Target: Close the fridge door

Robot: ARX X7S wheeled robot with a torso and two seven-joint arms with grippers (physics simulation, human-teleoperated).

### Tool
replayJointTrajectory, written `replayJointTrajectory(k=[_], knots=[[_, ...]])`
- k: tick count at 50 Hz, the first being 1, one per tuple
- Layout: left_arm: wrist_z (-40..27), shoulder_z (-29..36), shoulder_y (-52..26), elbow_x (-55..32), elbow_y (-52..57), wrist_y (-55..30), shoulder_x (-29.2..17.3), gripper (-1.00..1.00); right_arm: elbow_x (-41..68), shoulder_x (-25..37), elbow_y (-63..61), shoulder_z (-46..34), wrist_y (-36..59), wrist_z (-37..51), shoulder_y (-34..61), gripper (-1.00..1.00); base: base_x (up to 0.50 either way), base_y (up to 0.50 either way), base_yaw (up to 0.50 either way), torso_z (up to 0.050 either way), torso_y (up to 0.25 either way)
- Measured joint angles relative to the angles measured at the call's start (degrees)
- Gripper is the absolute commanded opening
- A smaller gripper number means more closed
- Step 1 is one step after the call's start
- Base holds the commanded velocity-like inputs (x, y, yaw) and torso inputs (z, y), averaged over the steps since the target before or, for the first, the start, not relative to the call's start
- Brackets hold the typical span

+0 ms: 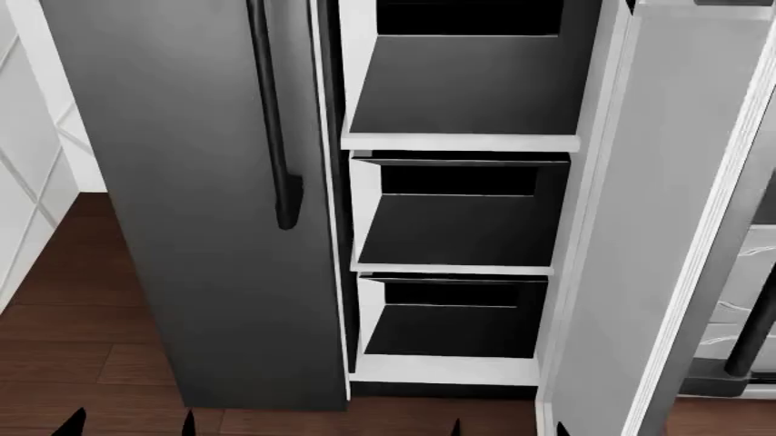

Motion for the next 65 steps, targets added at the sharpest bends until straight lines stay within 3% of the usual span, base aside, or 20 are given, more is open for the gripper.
replayJointTrajectory(k=[14,35,65], knots=[[-3.5,3.0,-0.8,-3.9,0.2,-1.9,-2.5,1.0,3.3,3.1,-0.1,-3.6,0.1,3.8,0.4,1.0,0.0,0.0,0.0,0.0,0.0],[-5.4,5.5,-1.3,-1.6,0.0,-4.7,-4.1,1.0,3.7,3.7,0.7,-4.5,0.4,4.9,0.6,1.0,0.0,-0.01,0.0,0.0,0.0],[-7.9,8.1,-1.3,-3.2,0.3,-4.8,-6.5,1.0,6.6,5.8,-0.2,-7.1,1.1,7.6,0.5,1.0,0.0,-0.5,0.0,0.0,0.0]])
